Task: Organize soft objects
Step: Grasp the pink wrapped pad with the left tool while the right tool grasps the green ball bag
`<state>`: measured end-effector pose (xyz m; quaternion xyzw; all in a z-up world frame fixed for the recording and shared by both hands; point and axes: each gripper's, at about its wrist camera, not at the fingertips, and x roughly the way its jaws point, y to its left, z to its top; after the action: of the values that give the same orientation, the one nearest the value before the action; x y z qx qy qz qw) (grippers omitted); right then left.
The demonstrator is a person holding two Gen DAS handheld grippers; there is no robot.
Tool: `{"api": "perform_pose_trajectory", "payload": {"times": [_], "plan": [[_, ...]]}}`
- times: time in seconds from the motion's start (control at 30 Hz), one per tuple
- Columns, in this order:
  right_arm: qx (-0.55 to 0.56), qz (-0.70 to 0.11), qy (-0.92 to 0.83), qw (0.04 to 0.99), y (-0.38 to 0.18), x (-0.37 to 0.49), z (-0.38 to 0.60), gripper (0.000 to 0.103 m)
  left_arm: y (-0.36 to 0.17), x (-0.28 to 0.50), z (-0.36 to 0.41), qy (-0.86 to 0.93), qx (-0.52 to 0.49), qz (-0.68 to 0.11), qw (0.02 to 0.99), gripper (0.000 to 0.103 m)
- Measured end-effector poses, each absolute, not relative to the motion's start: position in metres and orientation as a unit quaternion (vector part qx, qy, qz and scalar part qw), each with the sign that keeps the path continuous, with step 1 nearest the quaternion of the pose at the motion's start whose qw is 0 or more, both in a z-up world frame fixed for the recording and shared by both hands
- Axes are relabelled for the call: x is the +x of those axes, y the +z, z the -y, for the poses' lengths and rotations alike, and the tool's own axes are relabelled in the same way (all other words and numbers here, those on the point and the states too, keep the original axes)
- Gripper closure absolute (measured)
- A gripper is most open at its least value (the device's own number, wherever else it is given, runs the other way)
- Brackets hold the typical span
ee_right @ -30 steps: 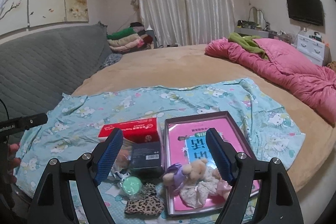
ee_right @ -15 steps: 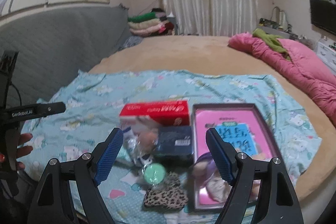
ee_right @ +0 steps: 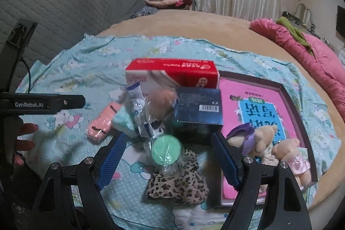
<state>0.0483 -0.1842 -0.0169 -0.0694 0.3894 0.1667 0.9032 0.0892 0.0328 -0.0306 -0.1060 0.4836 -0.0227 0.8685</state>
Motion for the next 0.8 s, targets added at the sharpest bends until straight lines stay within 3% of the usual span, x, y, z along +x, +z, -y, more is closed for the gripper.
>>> {"api": "perform_pose_trajectory", "payload": {"times": [0.8], "plan": [[-0.138,-0.435,0.169,0.874,-0.072,0.072,0.161,0.021,-0.087,0.115,-0.019,-0.044,-0.101,-0.527,0.843,0.016]]}}
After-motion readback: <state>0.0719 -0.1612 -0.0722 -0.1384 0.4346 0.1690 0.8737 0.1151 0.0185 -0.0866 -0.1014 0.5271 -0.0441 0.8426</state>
